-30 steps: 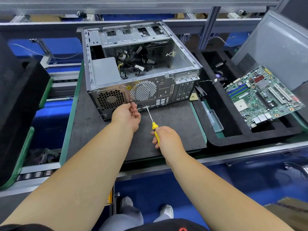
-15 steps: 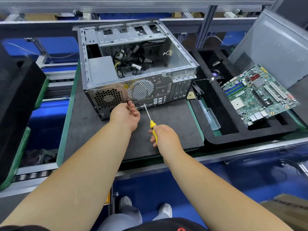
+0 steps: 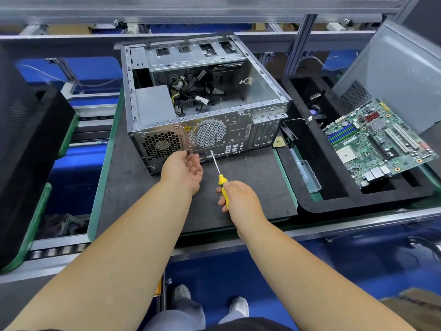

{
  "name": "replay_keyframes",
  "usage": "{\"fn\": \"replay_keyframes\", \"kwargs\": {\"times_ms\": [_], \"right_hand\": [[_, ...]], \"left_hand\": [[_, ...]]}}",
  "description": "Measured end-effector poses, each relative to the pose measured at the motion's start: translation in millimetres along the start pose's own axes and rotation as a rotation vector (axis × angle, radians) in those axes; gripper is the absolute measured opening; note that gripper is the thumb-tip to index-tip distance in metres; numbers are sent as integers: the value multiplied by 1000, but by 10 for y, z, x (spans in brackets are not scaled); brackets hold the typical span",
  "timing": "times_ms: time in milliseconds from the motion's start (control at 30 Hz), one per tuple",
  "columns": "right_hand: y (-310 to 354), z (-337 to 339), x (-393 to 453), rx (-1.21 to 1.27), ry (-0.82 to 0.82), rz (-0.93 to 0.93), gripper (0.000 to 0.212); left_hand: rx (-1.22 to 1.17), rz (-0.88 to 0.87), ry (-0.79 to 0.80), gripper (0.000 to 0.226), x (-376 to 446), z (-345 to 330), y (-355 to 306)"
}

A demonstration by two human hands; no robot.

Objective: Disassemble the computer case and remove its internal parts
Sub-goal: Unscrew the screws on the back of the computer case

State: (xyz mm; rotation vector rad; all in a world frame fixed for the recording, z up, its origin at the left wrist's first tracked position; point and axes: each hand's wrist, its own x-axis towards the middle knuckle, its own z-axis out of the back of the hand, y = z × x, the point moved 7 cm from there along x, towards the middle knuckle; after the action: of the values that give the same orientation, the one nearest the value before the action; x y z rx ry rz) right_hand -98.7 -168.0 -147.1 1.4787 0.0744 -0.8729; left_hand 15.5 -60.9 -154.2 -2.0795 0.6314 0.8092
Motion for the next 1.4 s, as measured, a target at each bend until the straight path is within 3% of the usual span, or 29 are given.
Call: {"fn": "replay_keyframes", "kwargs": {"times_ms": [200, 600, 767, 1000, 1200, 1400], "right_hand": [[16, -35, 3, 3, 4, 8, 28], [63, -199, 45, -62, 46, 5, 29], [117, -59, 21, -49, 11, 193, 22], [423, 305, 145, 117, -48, 322, 1], [466, 773, 221, 163, -108, 362, 9], [360, 1380, 281, 108, -222, 318, 8]], "left_hand": [[152, -71, -35, 10, 12, -4, -74], [176, 4, 7, 24, -8, 15, -90], [265, 41, 120, 23, -118, -48, 65], [784, -147, 375, 20, -354, -451, 281], [827, -130, 415, 33, -340, -791, 542], [915, -86, 479, 26, -313, -1149, 1004]]}}
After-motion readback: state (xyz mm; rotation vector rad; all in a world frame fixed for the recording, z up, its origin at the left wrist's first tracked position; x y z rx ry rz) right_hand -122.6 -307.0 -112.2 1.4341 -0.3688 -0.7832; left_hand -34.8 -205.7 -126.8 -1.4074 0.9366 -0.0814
